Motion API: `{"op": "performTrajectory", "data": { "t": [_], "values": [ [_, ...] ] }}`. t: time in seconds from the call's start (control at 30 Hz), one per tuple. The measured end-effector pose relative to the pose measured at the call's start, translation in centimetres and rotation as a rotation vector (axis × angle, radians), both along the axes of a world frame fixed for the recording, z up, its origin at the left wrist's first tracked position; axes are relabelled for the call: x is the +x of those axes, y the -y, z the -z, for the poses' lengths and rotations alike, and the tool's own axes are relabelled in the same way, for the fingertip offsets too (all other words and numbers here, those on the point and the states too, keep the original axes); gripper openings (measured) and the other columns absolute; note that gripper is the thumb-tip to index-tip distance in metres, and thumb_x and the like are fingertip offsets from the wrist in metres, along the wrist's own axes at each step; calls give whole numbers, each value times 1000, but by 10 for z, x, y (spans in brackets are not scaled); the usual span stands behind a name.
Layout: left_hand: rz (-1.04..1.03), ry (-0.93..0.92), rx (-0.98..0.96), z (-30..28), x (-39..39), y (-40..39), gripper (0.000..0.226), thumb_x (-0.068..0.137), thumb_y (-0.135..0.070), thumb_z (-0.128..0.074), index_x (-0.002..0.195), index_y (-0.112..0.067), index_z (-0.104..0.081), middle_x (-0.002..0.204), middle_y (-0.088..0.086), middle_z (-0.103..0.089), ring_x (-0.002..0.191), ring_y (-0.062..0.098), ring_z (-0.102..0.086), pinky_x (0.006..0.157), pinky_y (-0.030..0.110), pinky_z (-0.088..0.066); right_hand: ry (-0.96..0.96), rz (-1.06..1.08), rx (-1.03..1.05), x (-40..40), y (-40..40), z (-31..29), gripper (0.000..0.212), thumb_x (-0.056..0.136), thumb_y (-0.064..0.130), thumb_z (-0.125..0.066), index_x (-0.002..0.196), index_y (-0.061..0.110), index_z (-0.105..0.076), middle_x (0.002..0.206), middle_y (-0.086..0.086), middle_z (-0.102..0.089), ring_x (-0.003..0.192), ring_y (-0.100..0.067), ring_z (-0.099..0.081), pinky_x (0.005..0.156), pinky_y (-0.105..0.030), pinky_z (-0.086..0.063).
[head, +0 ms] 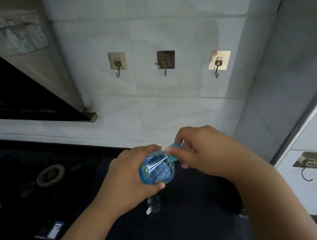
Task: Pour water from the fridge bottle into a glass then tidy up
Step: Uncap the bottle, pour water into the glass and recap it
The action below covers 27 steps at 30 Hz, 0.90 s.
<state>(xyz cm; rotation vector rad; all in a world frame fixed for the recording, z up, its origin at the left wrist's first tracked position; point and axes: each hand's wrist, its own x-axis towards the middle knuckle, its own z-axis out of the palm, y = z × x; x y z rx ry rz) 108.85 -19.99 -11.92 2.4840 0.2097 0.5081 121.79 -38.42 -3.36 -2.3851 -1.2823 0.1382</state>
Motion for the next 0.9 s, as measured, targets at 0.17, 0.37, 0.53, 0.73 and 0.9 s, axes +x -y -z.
{"op": "performTrajectory", "data": {
  "t": [0.17,0.37,0.53,0.73,0.9],
  "values": [
    [-22,-13,-8,1,3,0,86,64,-50,-89,136,-60,-42,125,-47,-47,122,-5,-45,110,45,-45,226,286,-83,-8,-18,12,84,93,80,-11,62,14,-53,59,0,-56,59,-18,-58,61,-33,-50],
    [-50,-6,-49,0,5,-2,84,64,-49,-91,137,-54,-48,121,-56,-42,120,-7,-47,111,41,-47,-4,-49,200,8,9,15,46,94,71,-38,125,42,-57,94,19,-66,86,3,-63,71,-14,-48],
    [-70,9,-6,-6,6,1,84,63,-49,-90,135,-56,-46,122,-42,-51,121,0,-51,107,45,-48,56,9,294,7,-3,27,33,95,58,-55,98,26,-62,77,8,-61,72,-10,-58,62,-23,-48],
    [-46,20,72,-10,7,2,82,64,-47,-89,131,-59,-45,116,-37,-57,113,0,-54,102,41,-50,293,168,123,1,-15,28,60,97,74,-25,76,23,-48,68,6,-56,61,-12,-55,59,-34,-46],
    [24,39,-121,-13,0,0,74,65,-37,-93,121,-64,-54,120,-33,-60,114,-2,-61,96,31,-56,324,-154,328,13,-5,34,47,99,69,-31,101,27,-50,83,13,-55,68,-12,-55,58,-30,-47]
  ]
}}
